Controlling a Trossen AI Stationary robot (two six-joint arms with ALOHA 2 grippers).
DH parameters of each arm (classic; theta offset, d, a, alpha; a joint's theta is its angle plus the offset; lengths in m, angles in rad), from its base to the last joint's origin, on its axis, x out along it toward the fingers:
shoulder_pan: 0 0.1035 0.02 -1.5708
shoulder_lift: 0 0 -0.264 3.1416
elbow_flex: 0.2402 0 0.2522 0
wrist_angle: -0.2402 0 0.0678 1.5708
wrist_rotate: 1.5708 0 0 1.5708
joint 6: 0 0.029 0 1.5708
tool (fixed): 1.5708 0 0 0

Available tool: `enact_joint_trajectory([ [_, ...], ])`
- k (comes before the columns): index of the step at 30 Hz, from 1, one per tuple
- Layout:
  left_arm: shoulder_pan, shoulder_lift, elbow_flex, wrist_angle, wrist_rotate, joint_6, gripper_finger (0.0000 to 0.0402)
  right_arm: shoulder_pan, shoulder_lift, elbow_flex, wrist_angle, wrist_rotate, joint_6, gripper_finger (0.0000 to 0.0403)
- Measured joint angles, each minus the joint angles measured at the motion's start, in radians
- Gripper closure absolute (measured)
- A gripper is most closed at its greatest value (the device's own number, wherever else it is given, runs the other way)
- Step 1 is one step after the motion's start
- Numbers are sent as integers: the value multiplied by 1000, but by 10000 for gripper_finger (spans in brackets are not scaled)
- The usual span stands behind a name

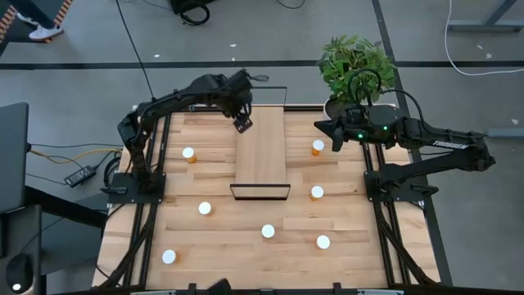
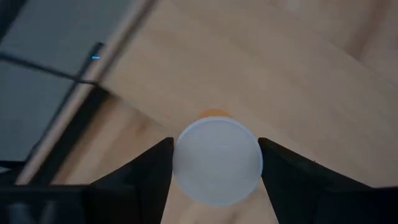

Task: Pick and place medicine bottles onto shelf by color
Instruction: Put the orange pill bottle on the shelf

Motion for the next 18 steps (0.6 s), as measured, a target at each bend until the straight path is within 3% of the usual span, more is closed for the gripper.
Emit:
enact_joint_trajectory([
  [6,-155,-2,13,-80,122,61,184,0,0,0,-32,0,0,387],
  [12,-320,-2,13,-109,129,157,167,0,0,0,-69,-38,-11,387],
  [18,-410,-2,13,-122,88,221,177,0,0,0,-103,-75,-15,387],
])
